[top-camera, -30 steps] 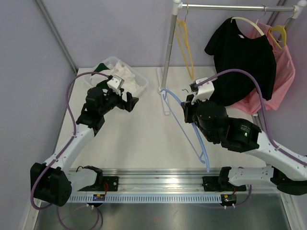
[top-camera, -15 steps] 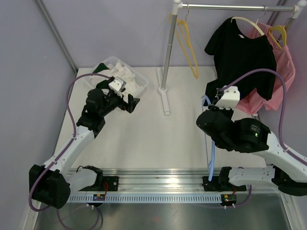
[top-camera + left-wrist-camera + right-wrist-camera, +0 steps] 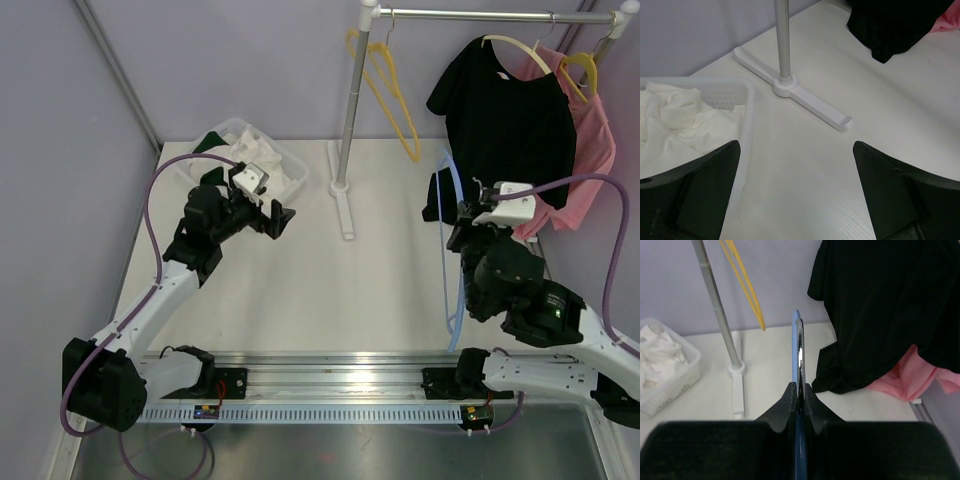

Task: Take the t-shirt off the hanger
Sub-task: Hang the hanger back to the clothesline with the right arm

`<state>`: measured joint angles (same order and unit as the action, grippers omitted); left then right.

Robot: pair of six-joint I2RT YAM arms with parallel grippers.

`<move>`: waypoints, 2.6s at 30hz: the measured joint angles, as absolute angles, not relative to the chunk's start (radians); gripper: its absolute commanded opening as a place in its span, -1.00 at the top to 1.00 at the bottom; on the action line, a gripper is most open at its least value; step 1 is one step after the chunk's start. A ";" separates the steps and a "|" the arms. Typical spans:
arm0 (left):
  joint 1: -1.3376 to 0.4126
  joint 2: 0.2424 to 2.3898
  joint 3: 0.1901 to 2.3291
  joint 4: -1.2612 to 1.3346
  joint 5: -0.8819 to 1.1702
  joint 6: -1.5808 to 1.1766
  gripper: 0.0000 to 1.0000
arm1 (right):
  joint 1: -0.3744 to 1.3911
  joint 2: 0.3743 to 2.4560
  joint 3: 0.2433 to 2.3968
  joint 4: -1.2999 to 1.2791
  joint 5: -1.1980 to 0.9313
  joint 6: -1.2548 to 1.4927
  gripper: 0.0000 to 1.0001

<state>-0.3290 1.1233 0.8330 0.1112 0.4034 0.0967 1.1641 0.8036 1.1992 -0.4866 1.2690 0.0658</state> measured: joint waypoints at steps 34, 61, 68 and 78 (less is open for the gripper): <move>-0.341 1.187 0.854 0.079 0.469 0.117 -0.97 | 0.709 1.087 1.545 -0.164 0.803 -0.266 1.00; -0.351 1.251 0.870 0.038 0.517 0.126 -0.97 | 0.243 1.418 1.837 -0.457 0.023 0.033 1.00; -0.353 1.260 0.871 0.038 0.519 0.126 -0.97 | 0.243 1.387 1.839 -0.472 0.038 0.060 1.00; -0.356 1.260 0.871 0.038 0.521 0.126 -0.97 | 0.243 1.475 1.922 -0.480 0.137 0.031 1.00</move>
<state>-0.3565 1.2598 0.8715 0.0380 0.5209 0.1265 0.2432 1.4754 1.9221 -0.4805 0.1371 0.0307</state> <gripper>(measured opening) 0.985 0.098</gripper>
